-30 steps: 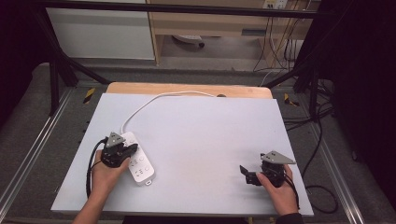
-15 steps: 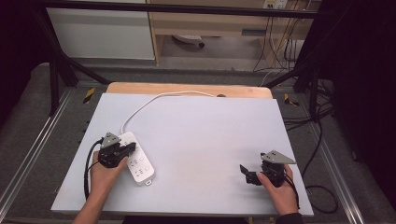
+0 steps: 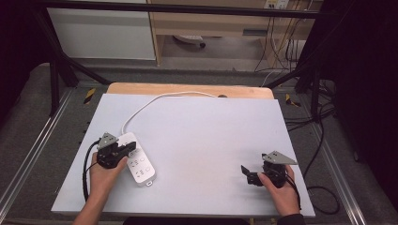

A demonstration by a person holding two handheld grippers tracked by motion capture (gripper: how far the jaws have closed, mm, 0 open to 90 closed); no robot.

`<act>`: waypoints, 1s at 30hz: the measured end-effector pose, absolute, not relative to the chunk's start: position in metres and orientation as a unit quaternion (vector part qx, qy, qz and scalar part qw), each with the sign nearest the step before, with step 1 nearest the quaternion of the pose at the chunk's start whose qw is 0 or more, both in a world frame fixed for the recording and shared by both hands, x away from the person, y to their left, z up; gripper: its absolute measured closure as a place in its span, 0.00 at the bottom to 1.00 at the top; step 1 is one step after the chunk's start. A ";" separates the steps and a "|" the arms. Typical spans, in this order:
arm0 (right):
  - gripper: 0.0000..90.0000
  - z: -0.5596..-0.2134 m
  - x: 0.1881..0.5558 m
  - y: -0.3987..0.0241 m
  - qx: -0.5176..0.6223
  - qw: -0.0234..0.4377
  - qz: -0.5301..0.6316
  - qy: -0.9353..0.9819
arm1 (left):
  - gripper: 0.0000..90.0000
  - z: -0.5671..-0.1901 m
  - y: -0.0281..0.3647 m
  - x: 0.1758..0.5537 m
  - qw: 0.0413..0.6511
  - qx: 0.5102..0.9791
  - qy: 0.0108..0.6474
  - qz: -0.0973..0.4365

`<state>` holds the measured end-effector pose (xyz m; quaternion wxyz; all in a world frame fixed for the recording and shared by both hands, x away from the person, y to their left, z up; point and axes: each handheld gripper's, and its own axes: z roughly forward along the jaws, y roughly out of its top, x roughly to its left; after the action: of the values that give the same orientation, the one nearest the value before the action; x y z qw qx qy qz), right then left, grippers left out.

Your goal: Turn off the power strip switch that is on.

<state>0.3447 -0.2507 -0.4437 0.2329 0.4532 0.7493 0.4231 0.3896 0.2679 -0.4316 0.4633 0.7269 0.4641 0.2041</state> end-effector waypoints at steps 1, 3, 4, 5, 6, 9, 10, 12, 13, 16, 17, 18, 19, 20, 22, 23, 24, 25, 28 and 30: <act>0.04 -0.443 0.345 -0.251 0.454 0.233 0.423 0.749 | 1.00 -0.431 0.268 0.389 0.464 0.727 0.463 0.205; 0.04 -0.444 0.344 -0.251 0.453 0.233 0.423 0.749 | 0.95 -0.430 0.268 0.389 0.466 0.727 0.460 0.205; 0.04 -0.444 0.344 -0.251 0.453 0.232 0.421 0.751 | 0.91 -0.430 0.268 0.389 0.467 0.728 0.458 0.205; 0.04 -0.444 0.344 -0.251 0.453 0.233 0.420 0.751 | 0.91 -0.429 0.269 0.389 0.470 0.727 0.457 0.206; 0.04 -0.443 0.344 -0.251 0.454 0.231 0.422 0.750 | 0.89 -0.429 0.269 0.388 0.471 0.726 0.457 0.207; 0.04 -0.442 0.344 -0.251 0.454 0.234 0.424 0.747 | 0.82 -0.428 0.270 0.388 0.474 0.723 0.457 0.208; 0.04 -0.443 0.344 -0.251 0.456 0.233 0.423 0.747 | 0.80 -0.428 0.270 0.388 0.478 0.721 0.458 0.207; 0.04 -0.444 0.345 -0.251 0.455 0.234 0.422 0.748 | 0.75 -0.427 0.269 0.388 0.484 0.717 0.457 0.207; 0.04 -0.444 0.345 -0.251 0.454 0.234 0.422 0.748 | 0.73 -0.427 0.269 0.388 0.485 0.716 0.457 0.210; 0.04 -0.444 0.344 -0.252 0.455 0.231 0.423 0.748 | 0.67 -0.428 0.268 0.389 0.482 0.718 0.456 0.212; 0.04 -0.444 0.344 -0.252 0.457 0.231 0.424 0.747 | 0.66 -0.429 0.268 0.389 0.482 0.718 0.456 0.211; 0.04 -0.444 0.344 -0.253 0.456 0.231 0.424 0.748 | 0.65 -0.429 0.268 0.389 0.481 0.718 0.455 0.212; 0.04 -0.443 0.344 -0.253 0.456 0.232 0.426 0.746 | 0.63 -0.429 0.268 0.390 0.483 0.717 0.455 0.212; 0.04 -0.443 0.344 -0.253 0.455 0.232 0.426 0.747 | 0.61 -0.429 0.268 0.390 0.486 0.716 0.454 0.212; 0.04 -0.442 0.344 -0.252 0.455 0.233 0.426 0.746 | 0.57 -0.429 0.267 0.390 0.489 0.716 0.452 0.211; 0.04 -0.442 0.344 -0.251 0.455 0.233 0.427 0.746 | 0.54 -0.429 0.267 0.390 0.490 0.716 0.451 0.210; 0.04 -0.442 0.344 -0.251 0.455 0.232 0.427 0.746 | 0.51 -0.430 0.266 0.390 0.490 0.717 0.450 0.209; 0.04 -0.443 0.344 -0.250 0.455 0.233 0.426 0.747 | 0.49 -0.430 0.266 0.391 0.490 0.718 0.450 0.206; 0.04 -0.443 0.345 -0.249 0.455 0.228 0.426 0.748 | 0.41 -0.431 0.263 0.391 0.488 0.719 0.452 0.202; 0.04 -0.444 0.345 -0.249 0.451 0.228 0.424 0.751 | 0.35 -0.429 0.261 0.391 0.486 0.718 0.453 0.205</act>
<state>0.3452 -0.2486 -0.4440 0.2280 0.4512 0.7512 0.4245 0.3908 0.2611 -0.4294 0.4863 0.7185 0.4530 0.2053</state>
